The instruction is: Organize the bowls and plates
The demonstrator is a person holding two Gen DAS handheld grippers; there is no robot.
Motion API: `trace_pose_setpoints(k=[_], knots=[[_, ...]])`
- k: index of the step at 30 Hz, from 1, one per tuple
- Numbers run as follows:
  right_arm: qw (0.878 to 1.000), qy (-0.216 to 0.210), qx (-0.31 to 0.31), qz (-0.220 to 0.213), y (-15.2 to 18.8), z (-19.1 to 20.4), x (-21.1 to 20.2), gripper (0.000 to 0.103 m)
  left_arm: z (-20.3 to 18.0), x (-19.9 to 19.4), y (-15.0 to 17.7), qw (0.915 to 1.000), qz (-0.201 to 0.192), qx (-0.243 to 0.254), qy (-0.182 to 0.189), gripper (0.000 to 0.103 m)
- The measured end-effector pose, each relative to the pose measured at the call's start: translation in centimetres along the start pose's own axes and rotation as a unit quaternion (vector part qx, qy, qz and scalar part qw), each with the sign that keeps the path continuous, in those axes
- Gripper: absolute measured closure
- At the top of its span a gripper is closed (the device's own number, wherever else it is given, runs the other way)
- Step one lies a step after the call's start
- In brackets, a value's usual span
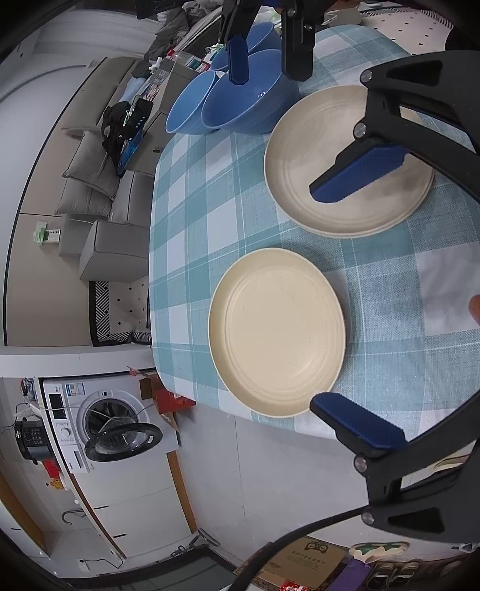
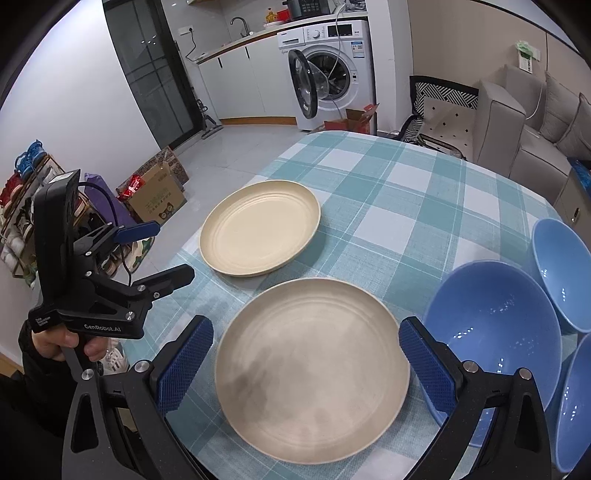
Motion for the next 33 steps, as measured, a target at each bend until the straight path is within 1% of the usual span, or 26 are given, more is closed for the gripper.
trace_pose_setpoints(k=[13, 26, 33], knots=[[1.000, -0.007, 0.006, -0.006, -2.2, 0.1, 0.5, 0.001, 1.5, 0.3, -0.2, 0.9997, -0.001, -0.018, -0.018, 0.000], [1.000, -0.014, 0.009, 0.010, -4.1, 1.0, 2.4, 0.001, 3.7, 0.4, 0.7, 0.9985, 0.005, -0.041, -0.037, 0.000], [1.000, -0.023, -0.001, 0.020, -5.4, 2.3, 4.4, 0.001, 5.5, 0.6, 1.1, 0.9972, 0.007, -0.054, -0.050, 0.000]])
Point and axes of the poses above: each gripper's, at about its wrist camera, not at the fingertips, and x roughly the way its jaws point, z to its left, y to its underside, the point moved 2 cm from there along x, roughly the way its jaws point, and after that the axes turned 9 degrees about x, right-handed, at the moved point
